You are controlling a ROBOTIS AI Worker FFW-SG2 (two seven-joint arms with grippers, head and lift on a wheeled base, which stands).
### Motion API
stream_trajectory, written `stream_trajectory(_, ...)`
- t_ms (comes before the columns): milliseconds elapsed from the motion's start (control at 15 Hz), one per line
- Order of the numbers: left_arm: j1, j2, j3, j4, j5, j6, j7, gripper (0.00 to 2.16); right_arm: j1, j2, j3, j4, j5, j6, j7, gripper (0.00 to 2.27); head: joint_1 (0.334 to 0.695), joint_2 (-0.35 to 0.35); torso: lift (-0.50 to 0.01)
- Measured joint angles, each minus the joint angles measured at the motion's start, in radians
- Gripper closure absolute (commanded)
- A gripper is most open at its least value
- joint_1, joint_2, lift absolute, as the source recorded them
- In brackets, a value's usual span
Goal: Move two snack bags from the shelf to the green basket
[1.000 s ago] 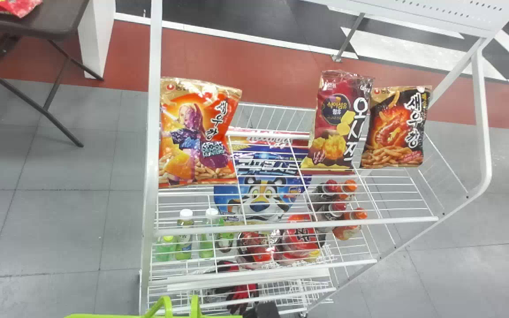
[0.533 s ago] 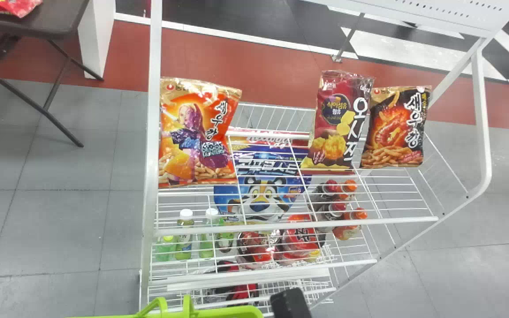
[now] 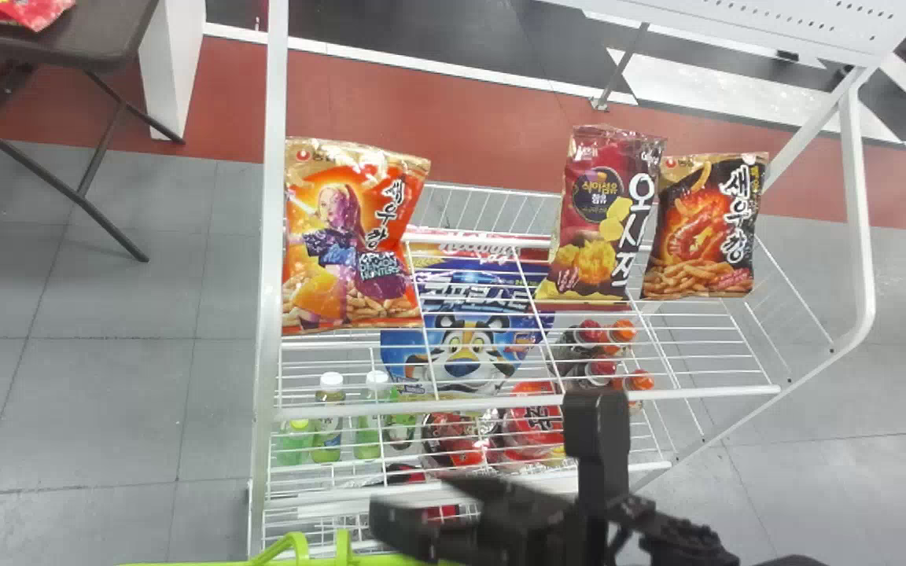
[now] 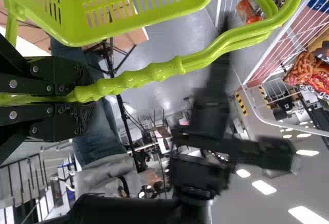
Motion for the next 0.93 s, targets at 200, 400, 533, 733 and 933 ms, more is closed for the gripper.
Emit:
stream_trajectory(200, -0.001, -0.001, -0.003, 0.007, -0.01, 0.003, 0.003, 2.15, -0.06, 0.008, 0.074, 0.11, 0.096, -0.387, -0.007, 0.1, 0.695, -0.35, -0.016)
stream_trajectory(400, -0.002, 0.0, -0.01, 0.013, -0.021, 0.017, 0.003, 2.15, -0.148, 0.02, 0.125, 0.266, 0.121, -0.65, -0.006, 0.1, 0.695, -0.35, -0.016)
stream_trajectory(533, -0.002, 0.001, -0.024, 0.015, -0.033, 0.027, 0.003, 2.15, -0.225, 0.034, 0.156, 0.383, 0.132, -0.747, -0.022, 0.1, 0.695, -0.341, -0.016)
stream_trajectory(733, -0.002, 0.001, -0.03, 0.02, -0.038, 0.041, 0.0, 2.15, -0.354, 0.052, 0.214, 0.553, 0.179, -0.807, -0.092, 0.1, 0.695, -0.29, -0.016)
stream_trajectory(933, -0.009, 0.001, -0.023, 0.035, -0.036, 0.057, -0.013, 2.15, -0.474, 0.075, 0.253, 0.695, 0.223, -0.812, -0.146, 0.13, 0.695, -0.232, -0.016)
